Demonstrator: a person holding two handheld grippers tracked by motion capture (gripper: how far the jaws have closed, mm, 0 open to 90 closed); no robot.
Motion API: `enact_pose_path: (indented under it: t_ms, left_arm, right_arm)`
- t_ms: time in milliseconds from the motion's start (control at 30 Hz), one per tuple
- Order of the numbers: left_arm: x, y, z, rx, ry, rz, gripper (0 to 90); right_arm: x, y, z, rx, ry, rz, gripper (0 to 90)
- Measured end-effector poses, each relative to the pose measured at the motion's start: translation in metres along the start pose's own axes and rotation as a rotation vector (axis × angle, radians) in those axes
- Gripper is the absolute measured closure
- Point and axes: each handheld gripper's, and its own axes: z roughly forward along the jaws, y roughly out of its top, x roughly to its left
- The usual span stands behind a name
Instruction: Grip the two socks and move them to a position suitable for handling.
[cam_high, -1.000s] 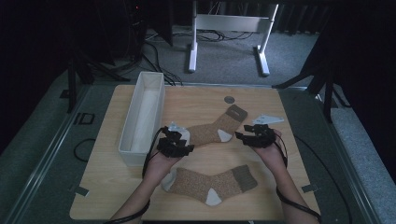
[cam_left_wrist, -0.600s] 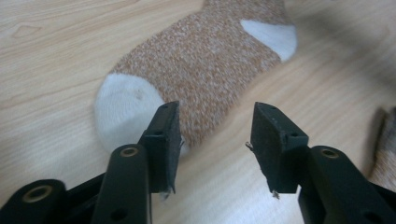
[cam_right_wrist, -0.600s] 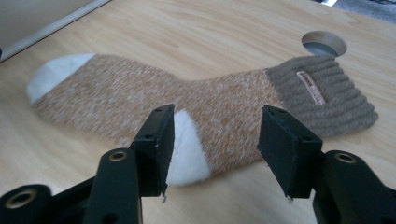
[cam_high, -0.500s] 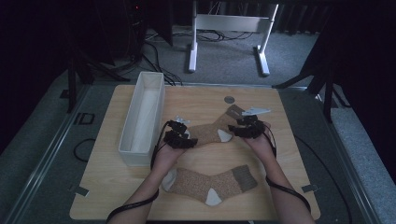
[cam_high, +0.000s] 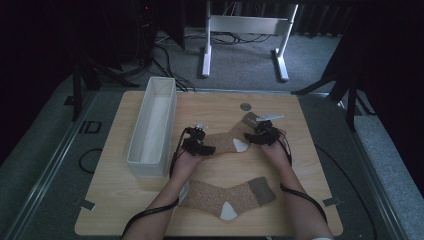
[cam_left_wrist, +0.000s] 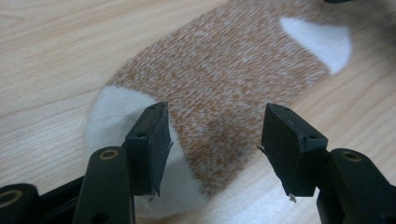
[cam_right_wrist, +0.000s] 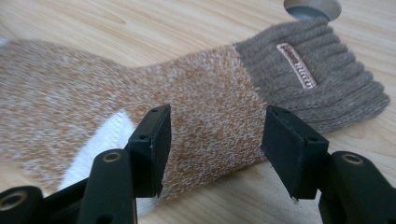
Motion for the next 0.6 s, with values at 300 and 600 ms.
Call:
enact_pose_path:
  t_ms: [300, 600]
  left_arm:
    - [0.000, 0.001, 0.011, 0.018, 0.062, 0.004, 42.4]
    - [-0.002, -0.002, 0.011, 0.014, 0.095, 0.040, 76.8]
  right_arm:
    - [0.001, -0.001, 0.010, 0.048, -0.010, -0.063, 50.5]
    - [0.007, -0.001, 0.006, 0.075, 0.031, -0.049, 74.2]
